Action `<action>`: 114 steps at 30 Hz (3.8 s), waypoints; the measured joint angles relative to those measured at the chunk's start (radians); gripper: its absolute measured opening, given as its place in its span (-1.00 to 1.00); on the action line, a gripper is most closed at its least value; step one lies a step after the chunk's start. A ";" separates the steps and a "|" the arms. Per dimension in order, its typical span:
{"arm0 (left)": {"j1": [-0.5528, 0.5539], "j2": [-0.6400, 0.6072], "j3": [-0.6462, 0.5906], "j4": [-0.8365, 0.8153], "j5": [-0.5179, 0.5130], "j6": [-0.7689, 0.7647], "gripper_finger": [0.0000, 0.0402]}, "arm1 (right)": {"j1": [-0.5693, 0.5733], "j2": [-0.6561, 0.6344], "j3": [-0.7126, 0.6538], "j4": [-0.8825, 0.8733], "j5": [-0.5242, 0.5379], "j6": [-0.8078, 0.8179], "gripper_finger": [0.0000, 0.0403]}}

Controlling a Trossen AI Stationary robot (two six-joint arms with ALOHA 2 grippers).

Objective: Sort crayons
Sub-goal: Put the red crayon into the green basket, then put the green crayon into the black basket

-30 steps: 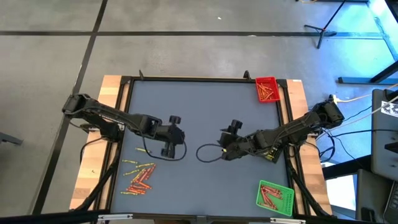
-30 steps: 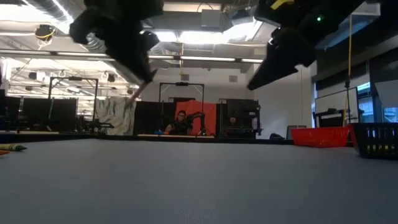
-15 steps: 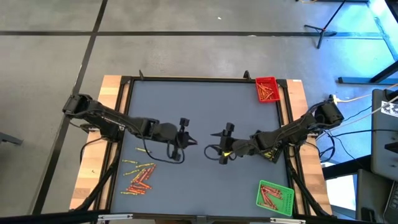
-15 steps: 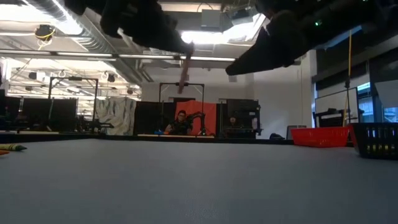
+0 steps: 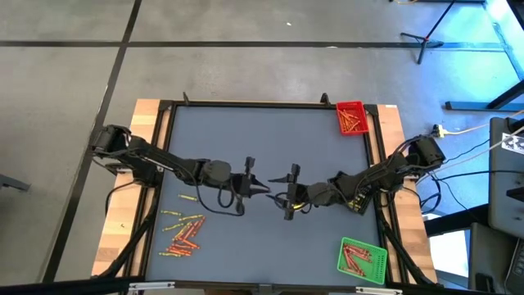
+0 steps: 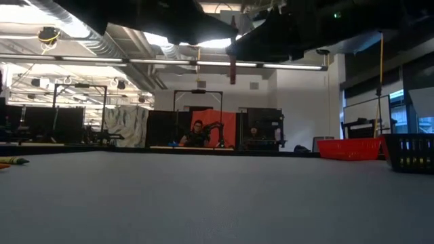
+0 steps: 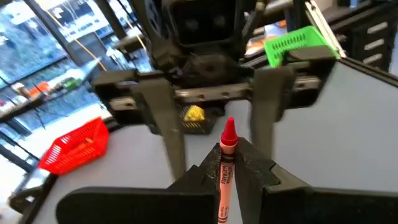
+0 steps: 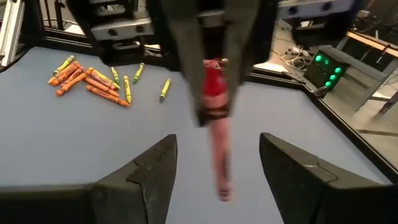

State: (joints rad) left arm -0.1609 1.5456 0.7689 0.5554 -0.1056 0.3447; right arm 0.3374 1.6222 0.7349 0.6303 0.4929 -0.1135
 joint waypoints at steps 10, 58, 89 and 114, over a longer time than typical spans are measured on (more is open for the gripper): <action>0.005 0.003 0.000 0.059 -0.005 -0.001 -0.93 | -0.027 0.000 0.000 0.024 -0.015 -0.025 -0.38; -0.023 -0.017 0.001 -0.046 -0.087 0.052 -0.38 | 0.660 -0.074 0.446 -1.644 -0.337 1.571 -0.79; -0.025 -0.016 0.002 -0.017 -0.107 0.084 -0.38 | 0.521 0.009 0.449 -1.757 0.207 1.261 -0.34; -0.091 -0.106 0.150 -1.580 0.039 -0.735 -0.38 | -0.014 0.010 0.226 -1.256 0.512 0.436 -0.35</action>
State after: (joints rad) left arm -0.2523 1.4399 0.9190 -1.0249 -0.0669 -0.3908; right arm 0.3238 1.6318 0.9607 -0.6257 1.0047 0.3226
